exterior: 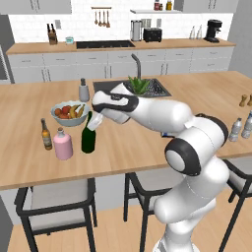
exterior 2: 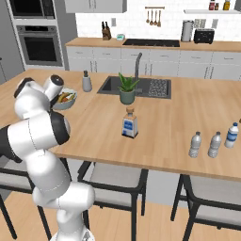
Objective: Move the plastic bottles in the middle to the plastics group, and the glass bottles in the middle to the glass group.
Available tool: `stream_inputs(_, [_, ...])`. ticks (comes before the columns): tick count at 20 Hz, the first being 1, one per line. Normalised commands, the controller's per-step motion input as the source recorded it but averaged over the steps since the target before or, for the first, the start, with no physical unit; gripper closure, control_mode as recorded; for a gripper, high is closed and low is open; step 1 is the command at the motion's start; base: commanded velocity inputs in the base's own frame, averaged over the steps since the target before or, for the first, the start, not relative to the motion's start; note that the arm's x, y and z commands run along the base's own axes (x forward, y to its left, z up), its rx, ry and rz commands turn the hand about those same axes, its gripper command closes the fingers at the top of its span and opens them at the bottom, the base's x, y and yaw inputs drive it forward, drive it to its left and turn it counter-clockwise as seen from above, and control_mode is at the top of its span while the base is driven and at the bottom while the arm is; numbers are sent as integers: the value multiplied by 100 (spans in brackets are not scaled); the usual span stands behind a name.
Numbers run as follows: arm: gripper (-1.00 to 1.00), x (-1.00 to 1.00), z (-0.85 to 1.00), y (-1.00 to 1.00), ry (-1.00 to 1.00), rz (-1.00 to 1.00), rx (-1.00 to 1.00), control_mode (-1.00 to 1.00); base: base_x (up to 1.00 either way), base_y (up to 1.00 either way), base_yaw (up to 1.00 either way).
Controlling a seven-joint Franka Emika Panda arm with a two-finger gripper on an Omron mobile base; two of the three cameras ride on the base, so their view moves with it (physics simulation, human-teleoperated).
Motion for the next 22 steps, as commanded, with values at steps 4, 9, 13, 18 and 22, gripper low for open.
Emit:
stream_inputs(4, [100,1,1,3,0,1,-9,-100,0,0,0])
stream_inputs(9, [100,0,0,7,0,2,-1,-100,0,0,0])
stream_inputs(13, [100,3,7,0,0,2,0,-100,0,0,0])
stream_inputs(18, [100,3,4,0,0,0,0,-100,0,0,0])
stream_inputs(22, [100,10,0,0,0,0,0,-100,0,0,0])
